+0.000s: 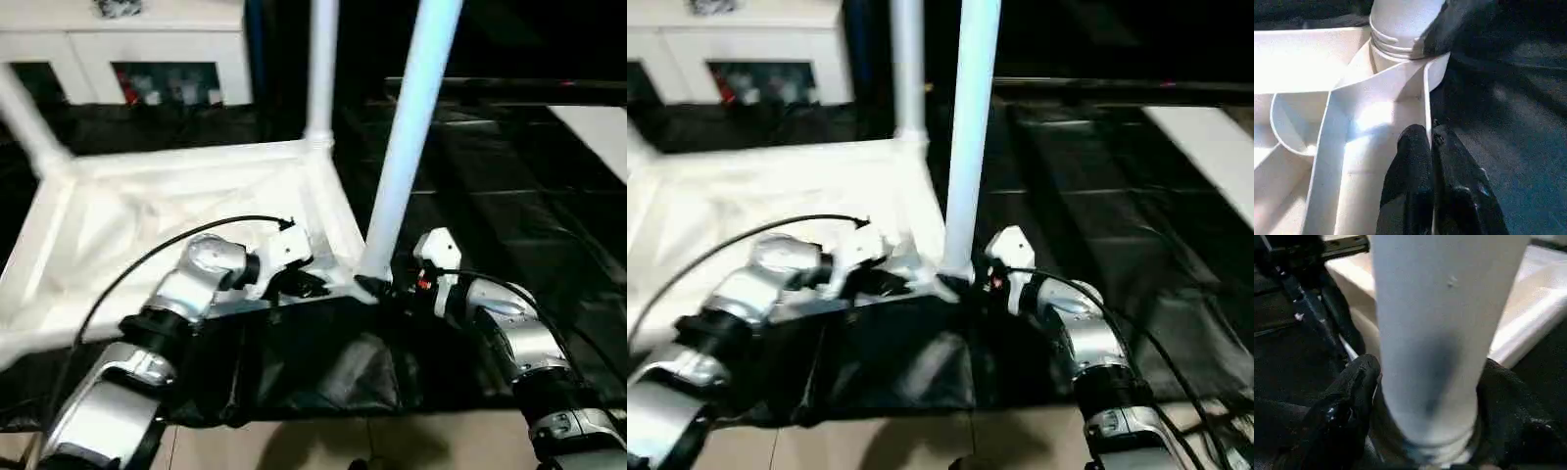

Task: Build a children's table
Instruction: Rotate leg to tighten

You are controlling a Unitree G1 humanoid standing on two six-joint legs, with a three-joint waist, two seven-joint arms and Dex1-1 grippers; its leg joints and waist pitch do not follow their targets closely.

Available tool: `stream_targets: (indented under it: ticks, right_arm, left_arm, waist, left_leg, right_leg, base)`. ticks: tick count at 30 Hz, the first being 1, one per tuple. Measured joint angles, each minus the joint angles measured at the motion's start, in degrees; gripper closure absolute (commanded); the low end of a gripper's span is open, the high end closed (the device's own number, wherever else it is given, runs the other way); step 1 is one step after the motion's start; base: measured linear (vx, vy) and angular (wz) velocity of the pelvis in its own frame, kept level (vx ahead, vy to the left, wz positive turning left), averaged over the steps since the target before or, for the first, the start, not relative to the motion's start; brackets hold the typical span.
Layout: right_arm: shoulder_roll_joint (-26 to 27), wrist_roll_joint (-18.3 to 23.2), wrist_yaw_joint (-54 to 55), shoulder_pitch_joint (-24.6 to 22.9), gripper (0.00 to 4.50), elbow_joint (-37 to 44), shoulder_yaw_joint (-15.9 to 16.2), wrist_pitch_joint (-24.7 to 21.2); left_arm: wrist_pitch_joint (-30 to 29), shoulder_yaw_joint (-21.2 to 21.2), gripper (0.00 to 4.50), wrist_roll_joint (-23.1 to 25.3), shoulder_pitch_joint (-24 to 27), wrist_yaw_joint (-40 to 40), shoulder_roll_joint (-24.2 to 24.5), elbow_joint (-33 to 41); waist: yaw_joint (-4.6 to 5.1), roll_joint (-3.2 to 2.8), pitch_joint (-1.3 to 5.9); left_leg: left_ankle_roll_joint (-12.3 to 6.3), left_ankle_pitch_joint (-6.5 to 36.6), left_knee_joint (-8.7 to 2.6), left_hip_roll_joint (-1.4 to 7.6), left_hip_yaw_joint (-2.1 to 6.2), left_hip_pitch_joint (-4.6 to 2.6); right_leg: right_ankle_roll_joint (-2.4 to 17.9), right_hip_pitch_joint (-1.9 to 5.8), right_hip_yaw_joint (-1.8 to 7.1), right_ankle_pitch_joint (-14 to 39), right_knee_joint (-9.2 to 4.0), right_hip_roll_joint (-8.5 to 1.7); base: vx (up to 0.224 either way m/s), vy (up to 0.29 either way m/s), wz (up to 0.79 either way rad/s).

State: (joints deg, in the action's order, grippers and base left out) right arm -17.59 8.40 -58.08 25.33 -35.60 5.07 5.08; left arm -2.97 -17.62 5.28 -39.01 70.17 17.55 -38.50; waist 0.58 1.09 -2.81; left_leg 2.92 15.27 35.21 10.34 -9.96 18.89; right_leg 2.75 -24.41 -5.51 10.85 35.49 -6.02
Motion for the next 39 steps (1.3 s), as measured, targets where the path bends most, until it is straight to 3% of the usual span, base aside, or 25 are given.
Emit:
stream_targets:
  ticks: [3, 4, 9, 30, 36, 39]
  right_arm:
    - [-1.7, 0.4, -4.1, 0.3, 1.28, 0.3, 1.2, -1.0]
    - [-2.3, 0.4, -6.2, 0.7, 1.54, 0.3, 2.0, -1.2]
    - [-2.8, 0.3, -9.8, 1.4, 1.76, -0.2, 3.5, -1.3]
    - [-3.2, 0.8, -13.3, 2.2, 1.81, 0.0, 4.3, -3.6]
    - [-1.2, 0.8, -6.7, 1.4, 1.81, -1.2, 1.6, -3.7]
    - [1.3, 0.4, 0.8, 1.2, 1.81, -2.7, -0.4, -3.4]
  left_arm:
    - [1.4, -0.7, 4.5, -0.7, 0.1, 2.3, 1.3, 0.5]
    - [1.9, -1.1, 4.5, -0.9, 0.1, 3.5, 2.2, 0.6]
    - [2.6, -1.4, 4.5, -1.0, 0.5, 5.8, 3.4, 0.7]
    - [3.3, -1.9, 4.5, -1.4, 1.0, 7.7, 4.5, 1.7]
    - [0.1, -1.0, 4.5, -0.5, 0.7, 1.6, 1.8, 1.1]
    - [-2.6, -0.4, 4.5, 0.8, 0.6, -3.8, -0.7, 1.1]
  waist:
    - [-0.25, 0.13, 0.06]
    - [-0.29, 0.27, 0.1]
    - [-0.74, 0.42, 0.09]
    - [-0.88, 0.62, 0.07]
    - [-0.98, 0.72, 0.08]
    - [-0.76, 0.79, 0.07]
  left_leg:
    - [-0.01, 0.0, 0.05, 0.0, 0.03, 0.32]
    - [-0.01, 0.0, 0.1, 0.02, 0.06, 0.33]
    - [0.09, -0.1, 0.59, 0.43, -0.08, 0.37]
    - [0.93, -0.5, 0.38, 0.79, 0.09, 0.38]
    - [1.34, -0.8, 0.39, 0.79, 0.11, 0.27]
    - [1.56, -0.9, 0.38, 0.82, 0.14, -0.01]
  right_leg:
    - [0.2, -0.45, 0.04, 0.1, 0.26, 0.02]
    - [0.2, -0.47, 0.03, 0.2, 0.33, 0.03]
    - [0.2, -0.36, 0.06, 0.2, 0.44, 0.26]
    - [0.1, -0.33, 0.11, 0.1, 0.51, 0.72]
    - [0.0, -0.11, 0.16, 0.0, 0.55, 0.71]
    - [-0.1, 0.37, 0.15, 0.0, 0.37, 0.72]
  base:
    - [0.0, 0.0, 0.0]
    - [0.0, 0.0, 0.0]
    - [0.0, 0.0, 0.0]
    - [0.0, 0.0, 0.0]
    - [0.0, 0.0, 0.0]
    - [0.0, 0.0, 0.0]
